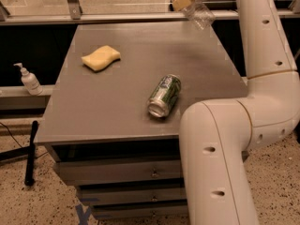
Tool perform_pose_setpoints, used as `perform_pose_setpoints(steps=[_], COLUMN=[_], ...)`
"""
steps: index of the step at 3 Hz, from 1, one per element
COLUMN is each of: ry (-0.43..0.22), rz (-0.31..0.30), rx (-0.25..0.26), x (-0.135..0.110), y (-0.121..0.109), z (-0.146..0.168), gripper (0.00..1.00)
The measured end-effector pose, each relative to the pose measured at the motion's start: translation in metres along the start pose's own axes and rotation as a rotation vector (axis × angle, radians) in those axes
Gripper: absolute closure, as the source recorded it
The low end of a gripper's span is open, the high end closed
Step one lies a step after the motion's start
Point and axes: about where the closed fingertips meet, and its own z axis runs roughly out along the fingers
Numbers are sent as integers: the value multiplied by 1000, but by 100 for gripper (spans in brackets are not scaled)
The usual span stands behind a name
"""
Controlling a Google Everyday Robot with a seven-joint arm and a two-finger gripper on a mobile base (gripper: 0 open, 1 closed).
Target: Place water bottle upright
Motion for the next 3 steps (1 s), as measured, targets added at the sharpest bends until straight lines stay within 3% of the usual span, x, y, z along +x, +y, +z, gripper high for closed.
perform_pose_setpoints(steps=[1,2,3], ry=[-74,-58,44], rz=[34,35,11], rx=[-8,-26,-68], x=[9,21,28], y=[-15,-8,19], z=[-21,-45,-69], gripper=[100,100,100])
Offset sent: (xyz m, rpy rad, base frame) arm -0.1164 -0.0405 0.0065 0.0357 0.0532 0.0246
